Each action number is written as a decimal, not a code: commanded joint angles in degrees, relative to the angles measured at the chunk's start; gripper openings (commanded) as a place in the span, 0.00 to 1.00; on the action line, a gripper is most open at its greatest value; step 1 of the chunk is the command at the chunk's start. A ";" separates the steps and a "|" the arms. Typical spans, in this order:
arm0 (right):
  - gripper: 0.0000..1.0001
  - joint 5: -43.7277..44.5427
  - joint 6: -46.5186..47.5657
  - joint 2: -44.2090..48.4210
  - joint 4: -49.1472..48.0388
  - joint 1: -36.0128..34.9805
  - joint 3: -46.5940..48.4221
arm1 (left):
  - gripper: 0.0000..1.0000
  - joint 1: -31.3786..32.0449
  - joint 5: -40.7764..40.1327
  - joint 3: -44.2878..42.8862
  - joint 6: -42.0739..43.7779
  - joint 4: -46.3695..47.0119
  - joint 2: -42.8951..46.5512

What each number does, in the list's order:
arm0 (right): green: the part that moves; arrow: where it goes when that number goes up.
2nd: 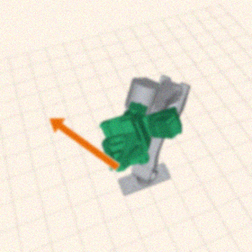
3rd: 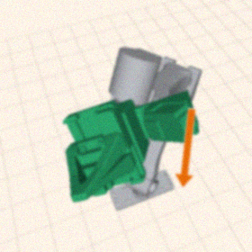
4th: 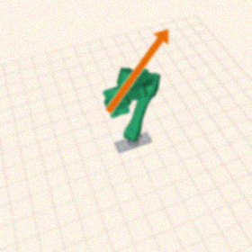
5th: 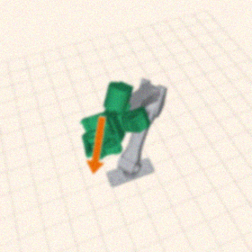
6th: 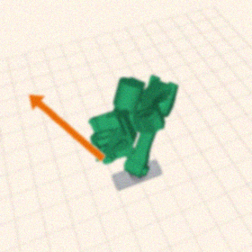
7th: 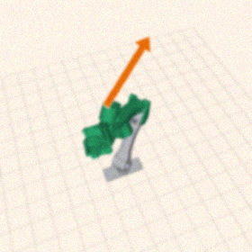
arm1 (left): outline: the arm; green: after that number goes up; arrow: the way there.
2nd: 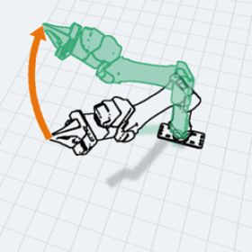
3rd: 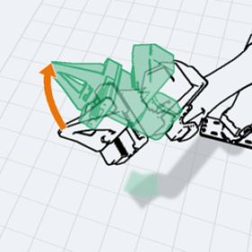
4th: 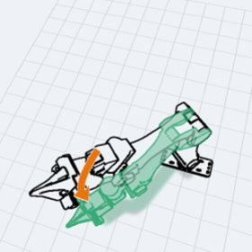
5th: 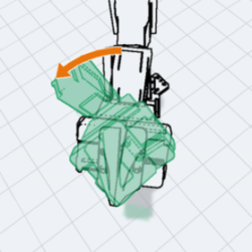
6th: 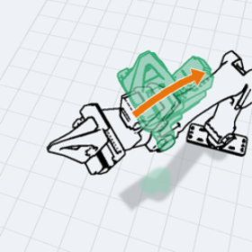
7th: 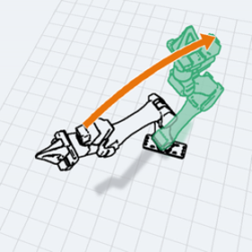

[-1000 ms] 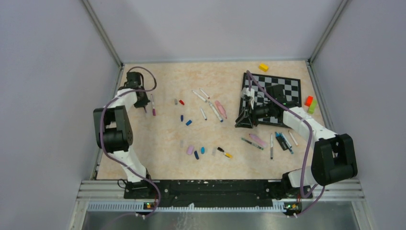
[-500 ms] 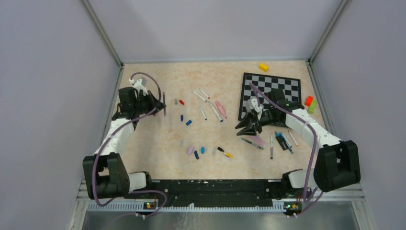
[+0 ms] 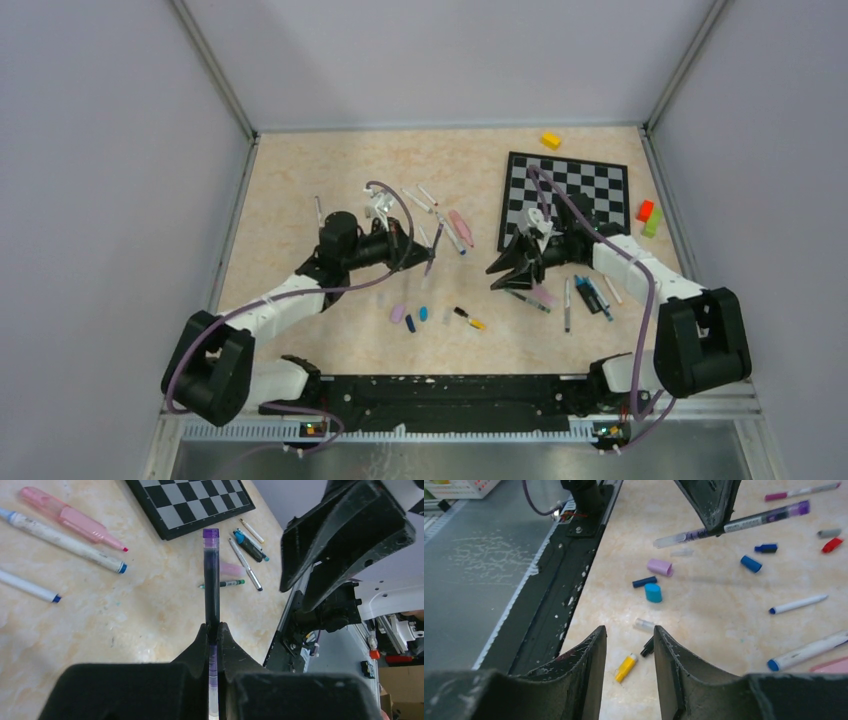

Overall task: Open the pen caps
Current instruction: Pick up the pen from the center of the board.

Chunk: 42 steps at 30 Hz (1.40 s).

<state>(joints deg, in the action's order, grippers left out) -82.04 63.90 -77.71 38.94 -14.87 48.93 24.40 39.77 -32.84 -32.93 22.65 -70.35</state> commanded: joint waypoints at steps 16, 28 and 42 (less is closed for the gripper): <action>0.45 24.02 -115.39 -2.83 -96.74 -4.66 -17.82 | 0.00 13.32 -15.87 -2.79 -2.79 15.35 -6.91; 0.42 30.91 -109.88 -3.67 -86.25 -6.62 -16.69 | 0.00 17.48 -20.17 -1.84 -5.04 18.39 -7.19; 0.17 30.07 -112.83 -4.57 -90.88 -7.43 -17.78 | 0.00 19.80 -19.11 -4.00 -5.34 18.84 -9.00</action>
<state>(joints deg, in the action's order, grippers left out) -51.05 -47.53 -81.71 -46.76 -21.63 30.76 43.70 20.51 -34.30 -37.89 37.76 -78.89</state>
